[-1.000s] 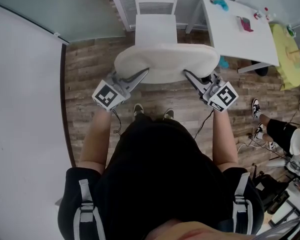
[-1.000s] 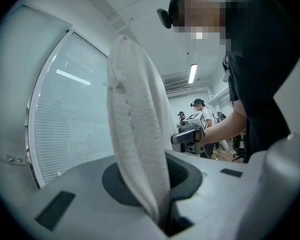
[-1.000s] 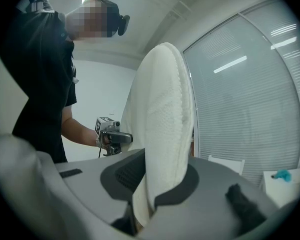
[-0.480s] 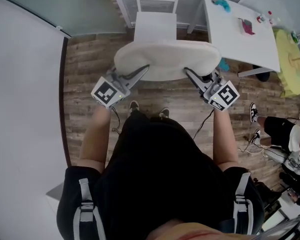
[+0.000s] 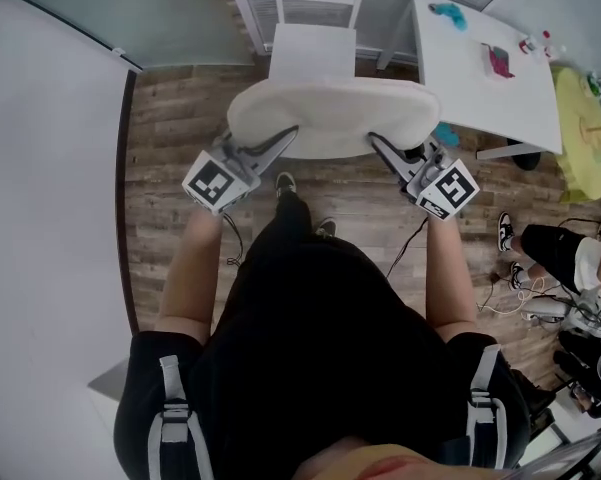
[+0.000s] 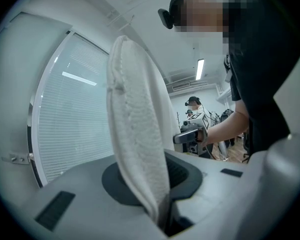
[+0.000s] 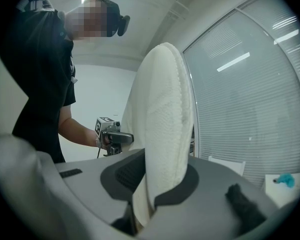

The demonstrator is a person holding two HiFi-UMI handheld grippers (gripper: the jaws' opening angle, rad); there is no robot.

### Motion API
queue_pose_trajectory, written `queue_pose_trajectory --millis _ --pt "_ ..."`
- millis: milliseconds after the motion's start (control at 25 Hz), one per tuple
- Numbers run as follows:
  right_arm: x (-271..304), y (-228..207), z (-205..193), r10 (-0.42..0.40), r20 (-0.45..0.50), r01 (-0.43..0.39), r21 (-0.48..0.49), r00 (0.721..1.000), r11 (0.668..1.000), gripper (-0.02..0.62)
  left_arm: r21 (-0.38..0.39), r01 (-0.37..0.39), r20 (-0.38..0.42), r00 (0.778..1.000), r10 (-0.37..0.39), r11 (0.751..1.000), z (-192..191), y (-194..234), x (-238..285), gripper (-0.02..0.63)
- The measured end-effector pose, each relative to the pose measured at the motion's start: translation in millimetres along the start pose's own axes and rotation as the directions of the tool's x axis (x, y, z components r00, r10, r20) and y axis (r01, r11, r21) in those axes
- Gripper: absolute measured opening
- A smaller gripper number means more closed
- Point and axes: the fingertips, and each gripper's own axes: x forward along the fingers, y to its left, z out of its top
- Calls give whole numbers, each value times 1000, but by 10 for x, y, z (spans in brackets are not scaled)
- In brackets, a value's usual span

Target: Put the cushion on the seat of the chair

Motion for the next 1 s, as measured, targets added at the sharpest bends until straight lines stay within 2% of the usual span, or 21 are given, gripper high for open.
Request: queue_pose_trajectory --millis 240,640,1000 --pt "226 -129 -26 -6 -13 6 -6 1000 1000 55 -18 -2 42 999 3 1000 -43 281 10 67" --pt "1026 -777 32 -32 -35 33 10 999 999 57 -41 24 53 998 -21 999 -128 1346 110 67" --pt "1549 -1111 35 -64 -47 65 20 997 998 57 -43 57 58 997 -54 997 -244 1996 112 68"
